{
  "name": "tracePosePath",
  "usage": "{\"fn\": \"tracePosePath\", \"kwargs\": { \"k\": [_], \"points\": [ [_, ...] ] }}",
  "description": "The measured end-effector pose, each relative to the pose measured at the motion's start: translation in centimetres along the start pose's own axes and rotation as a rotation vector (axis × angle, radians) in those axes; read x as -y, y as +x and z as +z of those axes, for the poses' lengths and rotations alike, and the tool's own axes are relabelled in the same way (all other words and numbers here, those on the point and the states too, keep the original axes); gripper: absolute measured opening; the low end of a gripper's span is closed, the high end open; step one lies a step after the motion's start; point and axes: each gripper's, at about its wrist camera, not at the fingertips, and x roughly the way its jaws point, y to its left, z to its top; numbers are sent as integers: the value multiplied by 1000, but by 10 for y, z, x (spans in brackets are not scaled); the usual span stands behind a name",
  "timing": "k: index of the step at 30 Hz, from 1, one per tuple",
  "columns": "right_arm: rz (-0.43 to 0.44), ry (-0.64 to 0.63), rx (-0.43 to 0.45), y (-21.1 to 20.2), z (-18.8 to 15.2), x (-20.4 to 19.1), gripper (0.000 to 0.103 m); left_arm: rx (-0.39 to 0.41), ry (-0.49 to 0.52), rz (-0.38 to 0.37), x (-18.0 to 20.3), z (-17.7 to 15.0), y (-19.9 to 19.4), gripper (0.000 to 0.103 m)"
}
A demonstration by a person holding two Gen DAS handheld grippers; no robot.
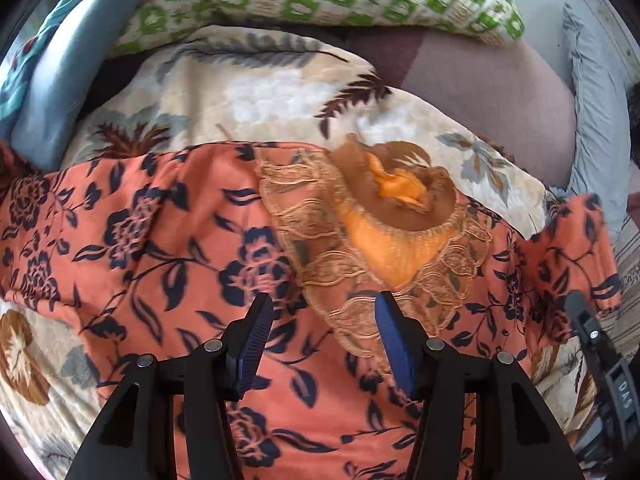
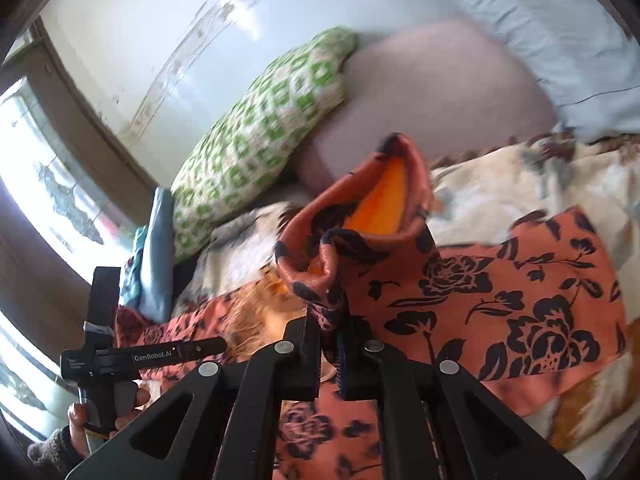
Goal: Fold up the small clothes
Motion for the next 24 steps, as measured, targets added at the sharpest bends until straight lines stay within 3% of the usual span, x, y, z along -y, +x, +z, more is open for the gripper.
{"fn": "tracePosePath", "kwargs": {
  "k": [6, 7, 9, 10, 12, 14, 18, 22, 24],
  "points": [
    [90, -77, -181, 94, -56, -107, 5, 28, -157, -19, -102, -16, -29, 53],
    [92, -102, -207, 106, -64, -121, 10, 33, -181, -22, -113, -18, -31, 53],
    [63, -127, -276, 124, -78, -136, 14, 39, -218, -35, -129, -22, -34, 53],
    [31, -138, -315, 130, -84, -138, 24, 38, -228, -42, -133, -24, -35, 53],
    [2, -154, -336, 124, -90, -132, 26, 29, -235, -59, -137, -25, -35, 53],
    [25, -127, -297, 99, -88, -117, 26, 23, -230, -80, -132, -29, -33, 53],
    [35, 77, -172, 29, -65, -38, 47, -6, -221, -128, -115, -33, -7, 53],
    [-69, 333, -61, -30, -60, 67, 48, -67, -196, -151, -98, -44, 21, 53],
    [-58, 495, -19, -50, -68, 114, 48, -81, -199, -160, -94, -53, 27, 53]
  ]
}}
